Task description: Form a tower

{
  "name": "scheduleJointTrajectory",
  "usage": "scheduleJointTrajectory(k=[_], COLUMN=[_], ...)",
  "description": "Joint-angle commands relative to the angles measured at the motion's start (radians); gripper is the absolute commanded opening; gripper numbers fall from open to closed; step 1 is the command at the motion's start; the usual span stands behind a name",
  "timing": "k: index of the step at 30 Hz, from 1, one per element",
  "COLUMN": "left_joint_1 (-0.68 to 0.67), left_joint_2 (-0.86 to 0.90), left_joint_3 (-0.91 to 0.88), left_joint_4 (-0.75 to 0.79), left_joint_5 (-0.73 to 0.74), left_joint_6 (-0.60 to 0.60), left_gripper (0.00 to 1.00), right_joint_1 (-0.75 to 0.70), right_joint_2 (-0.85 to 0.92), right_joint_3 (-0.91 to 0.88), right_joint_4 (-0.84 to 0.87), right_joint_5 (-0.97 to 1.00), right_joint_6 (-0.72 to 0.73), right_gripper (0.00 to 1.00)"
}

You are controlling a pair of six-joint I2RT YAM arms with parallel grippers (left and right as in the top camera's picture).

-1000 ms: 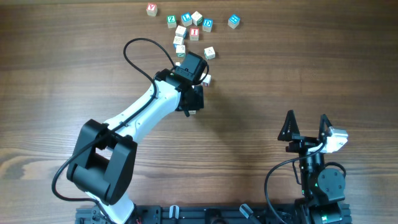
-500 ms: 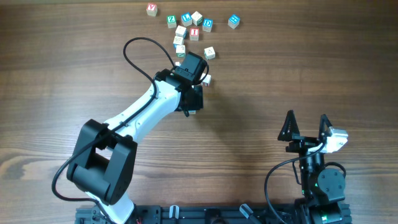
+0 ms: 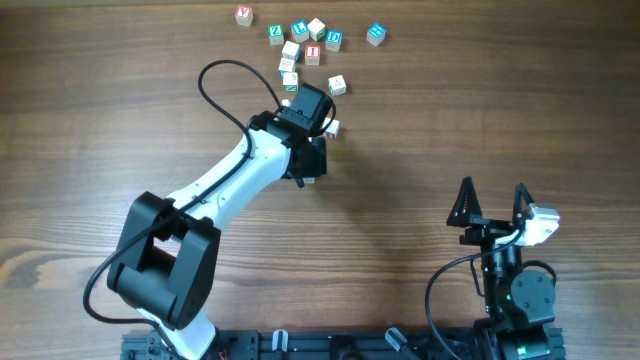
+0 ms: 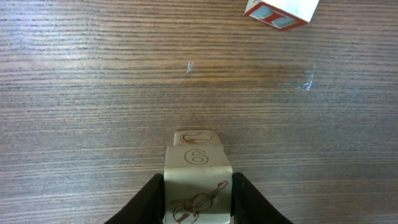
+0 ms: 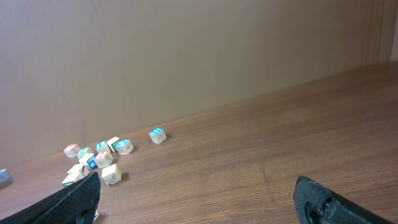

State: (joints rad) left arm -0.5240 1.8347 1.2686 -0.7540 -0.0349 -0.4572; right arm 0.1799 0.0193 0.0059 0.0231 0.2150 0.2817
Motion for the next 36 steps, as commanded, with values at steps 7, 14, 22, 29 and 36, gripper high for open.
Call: scheduleJointTrajectory(k=[7, 14, 22, 29, 36], left_joint_1=[-0.005, -0.005, -0.004, 0.038, -0.003], left_joint_2=[0.011, 0.011, 0.011, 0.009, 0.152], left_joint_3=[-0.008, -0.008, -0.008, 0.285, 0.283], left_joint_4=[-0.02, -0.019, 0.004, 0.073, 0.205], left_joint_5=[0.009, 0.031, 0.011, -0.082, -0.082], left_joint_6=[0.008, 0.008, 0.008, 0.016, 0.016], left_gripper=[0.33, 0.35, 0.53, 0.25, 0.61], right_joint_1=[-0.004, -0.004, -0.004, -0.004, -0.004], right_joint_2=[-0.005, -0.005, -0.005, -0.005, -0.005], right_joint_3=[-0.001, -0.001, -0.001, -0.001, -0.001], right_joint_4=[0.005, 0.005, 0.005, 0.005, 0.005], right_joint_5=[0.014, 0.014, 0.014, 0.014, 0.014], right_joint_6=[-0.017, -0.017, -0.017, -0.017, -0.017], right_gripper=[1.0, 1.0, 1.0, 1.0, 0.99])
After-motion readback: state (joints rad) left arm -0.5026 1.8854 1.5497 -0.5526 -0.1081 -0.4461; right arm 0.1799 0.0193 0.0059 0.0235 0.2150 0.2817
